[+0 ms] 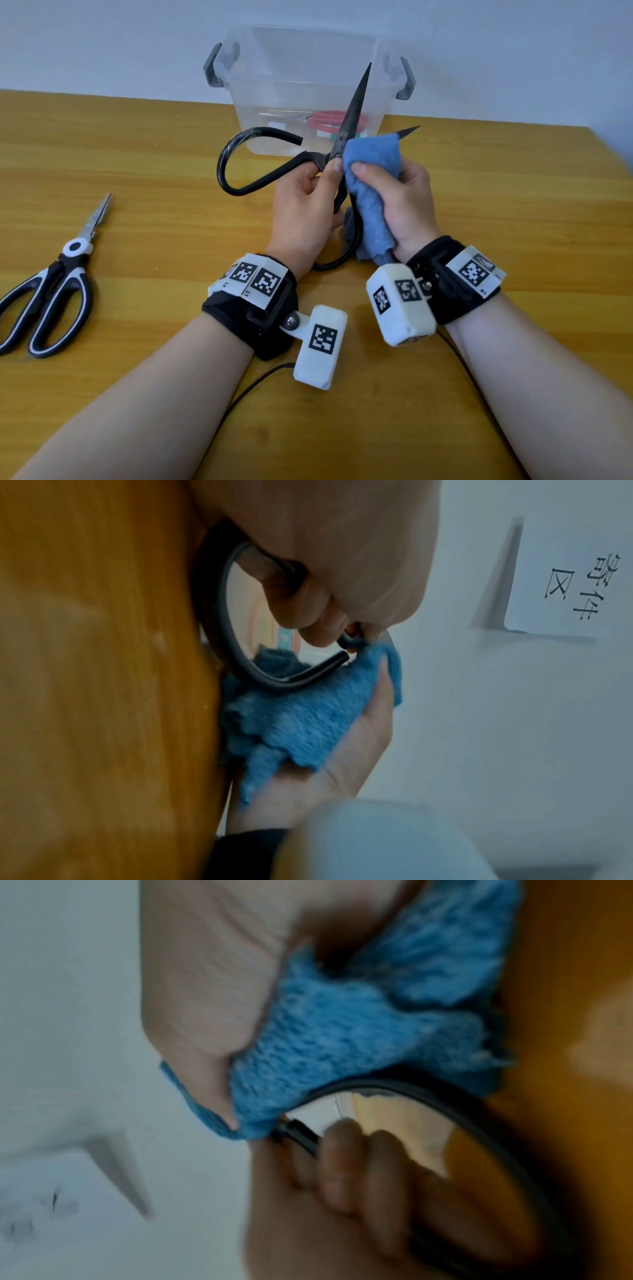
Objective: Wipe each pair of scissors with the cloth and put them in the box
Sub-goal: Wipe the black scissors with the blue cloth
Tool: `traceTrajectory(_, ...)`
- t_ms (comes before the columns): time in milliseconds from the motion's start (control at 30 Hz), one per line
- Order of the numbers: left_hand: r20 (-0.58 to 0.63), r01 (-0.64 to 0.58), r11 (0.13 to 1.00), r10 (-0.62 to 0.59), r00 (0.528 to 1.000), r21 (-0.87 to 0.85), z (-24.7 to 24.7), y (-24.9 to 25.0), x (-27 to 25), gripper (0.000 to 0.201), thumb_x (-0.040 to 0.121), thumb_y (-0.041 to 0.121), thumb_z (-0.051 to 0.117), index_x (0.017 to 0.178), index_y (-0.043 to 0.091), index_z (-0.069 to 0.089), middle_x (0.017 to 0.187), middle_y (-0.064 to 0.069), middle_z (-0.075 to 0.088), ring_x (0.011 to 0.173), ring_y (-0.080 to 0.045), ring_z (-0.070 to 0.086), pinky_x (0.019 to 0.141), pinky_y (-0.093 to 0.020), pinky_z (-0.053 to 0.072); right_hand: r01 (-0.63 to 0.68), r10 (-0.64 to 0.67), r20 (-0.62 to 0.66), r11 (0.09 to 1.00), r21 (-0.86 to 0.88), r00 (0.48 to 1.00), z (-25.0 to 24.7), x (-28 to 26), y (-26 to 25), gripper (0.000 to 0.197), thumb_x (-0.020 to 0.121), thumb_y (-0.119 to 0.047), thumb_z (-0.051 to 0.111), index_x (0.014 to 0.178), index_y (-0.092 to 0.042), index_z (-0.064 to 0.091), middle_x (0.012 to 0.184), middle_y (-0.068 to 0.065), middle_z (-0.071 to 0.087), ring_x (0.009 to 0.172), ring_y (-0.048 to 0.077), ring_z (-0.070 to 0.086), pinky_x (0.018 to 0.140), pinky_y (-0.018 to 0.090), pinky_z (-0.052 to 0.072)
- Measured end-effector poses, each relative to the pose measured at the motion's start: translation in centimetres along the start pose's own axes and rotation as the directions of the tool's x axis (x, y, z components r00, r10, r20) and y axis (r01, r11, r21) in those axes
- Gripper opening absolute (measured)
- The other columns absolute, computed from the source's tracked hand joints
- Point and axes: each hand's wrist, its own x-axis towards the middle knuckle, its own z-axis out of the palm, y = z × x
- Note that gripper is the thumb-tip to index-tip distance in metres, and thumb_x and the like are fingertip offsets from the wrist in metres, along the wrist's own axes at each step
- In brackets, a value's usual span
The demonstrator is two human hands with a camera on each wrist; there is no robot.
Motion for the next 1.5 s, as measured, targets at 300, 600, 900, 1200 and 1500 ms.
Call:
traceTrajectory(300, -0.003, -0.011, 0.999, 0.011, 1.000, 0.042, 0.0, -0.4, 0.2, 0.038, 0.106, 0.026, 0.058, 0.082, -0.004, 0.054, 0.053, 0.008, 0.030, 0.047, -0.016, 0.032, 0.039, -0.018, 0.036, 0.071, -0.066, -0.254, 0.997, 0.013, 0.965, -0.3, 0.9, 0.7, 0.010, 0.088, -0.011, 0.076, 0.079, -0.015, 0.071, 0.072, -0.001, 0.067, 0.069, 0.015, 0.062, 0.063, 0.031, 0.052)
traceTrajectory(600, 0.037, -0.012, 0.999, 0.010, 0.999, 0.030, -0.2, -0.2, 0.0, 0.043, 0.106, 0.024, 0.058, 0.069, 0.015, 0.038, 0.057, 0.005, 0.027, 0.048, -0.015, 0.030, 0.039, -0.017, 0.035, 0.091, -0.102, -0.126, 0.991, -0.096, 0.987, 0.0, 0.4, 0.6, 0.015, 0.086, -0.013, 0.076, 0.073, -0.021, 0.074, 0.069, 0.000, 0.069, 0.065, 0.018, 0.063, 0.061, 0.034, 0.053)
traceTrajectory(900, 0.021, -0.051, 0.998, 0.050, 0.999, 0.030, -0.1, -0.1, -0.1, 0.047, 0.106, 0.020, 0.057, 0.065, 0.019, 0.034, 0.052, 0.007, 0.030, 0.044, -0.010, 0.027, 0.039, -0.020, 0.035, 0.088, -0.090, -0.035, 0.995, -0.049, 0.995, -0.2, 0.3, 0.5, 0.018, 0.085, -0.012, 0.074, 0.070, -0.022, 0.074, 0.066, 0.005, 0.066, 0.059, 0.025, 0.060, 0.057, 0.041, 0.052)
traceTrajectory(1200, 0.068, 0.016, 0.999, -0.018, 0.998, 0.034, 0.0, -0.1, -0.2, 0.042, 0.106, 0.024, 0.056, 0.084, -0.011, 0.056, 0.051, 0.010, 0.027, 0.044, -0.013, 0.030, 0.039, -0.017, 0.034, 0.082, -0.088, -0.324, 0.996, -0.031, 0.942, -0.7, 1.0, 0.5, 0.021, 0.089, -0.009, 0.074, 0.070, -0.015, 0.067, 0.063, -0.004, 0.061, 0.060, 0.013, 0.056, 0.056, 0.027, 0.048)
traceTrajectory(1500, 0.097, 0.005, 0.999, -0.008, 0.995, 0.035, -0.2, -0.1, -0.1, 0.039, 0.106, 0.025, 0.057, 0.069, 0.015, 0.048, 0.057, 0.003, 0.026, 0.044, -0.012, 0.028, 0.039, -0.018, 0.035, 0.107, -0.128, -0.204, 0.988, -0.114, 0.971, -0.4, 0.7, 0.5, 0.026, 0.087, -0.011, 0.075, 0.064, -0.021, 0.068, 0.060, -0.005, 0.062, 0.058, 0.014, 0.056, 0.056, 0.029, 0.048)
